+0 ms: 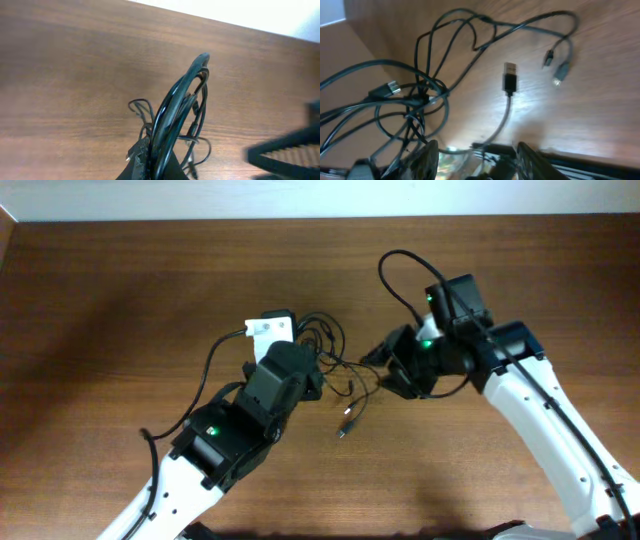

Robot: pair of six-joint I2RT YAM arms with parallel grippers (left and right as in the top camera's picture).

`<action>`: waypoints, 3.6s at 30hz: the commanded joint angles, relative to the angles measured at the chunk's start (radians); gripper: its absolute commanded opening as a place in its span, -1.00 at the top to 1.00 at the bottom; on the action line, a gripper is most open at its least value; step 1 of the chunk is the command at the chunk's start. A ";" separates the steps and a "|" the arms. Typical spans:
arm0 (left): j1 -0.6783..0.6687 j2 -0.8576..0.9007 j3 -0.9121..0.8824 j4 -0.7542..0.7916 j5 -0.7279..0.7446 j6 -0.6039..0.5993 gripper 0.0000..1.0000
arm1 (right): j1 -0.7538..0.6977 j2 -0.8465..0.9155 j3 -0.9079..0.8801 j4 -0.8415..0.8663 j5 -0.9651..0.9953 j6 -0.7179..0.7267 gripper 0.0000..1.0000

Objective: Untangle cables

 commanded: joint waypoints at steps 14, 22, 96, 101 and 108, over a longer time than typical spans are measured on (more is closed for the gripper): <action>0.003 -0.106 0.014 0.048 0.177 0.067 1.00 | 0.084 0.130 0.001 0.299 -0.125 0.330 0.31; 0.003 -0.106 0.014 0.002 -0.169 0.119 1.00 | 0.082 0.130 0.001 0.068 -0.246 -0.021 0.92; 0.157 0.433 -0.192 -0.230 0.593 -0.500 0.13 | -0.069 0.088 0.322 -0.545 0.465 -0.642 -0.98; 0.158 0.433 -0.273 -0.085 0.506 -0.503 0.46 | -0.069 0.088 0.322 -0.545 0.465 -0.642 -0.97; 0.187 0.432 -0.209 -0.070 0.562 -0.240 0.11 | -0.069 0.088 0.322 -0.544 0.465 -0.642 -0.97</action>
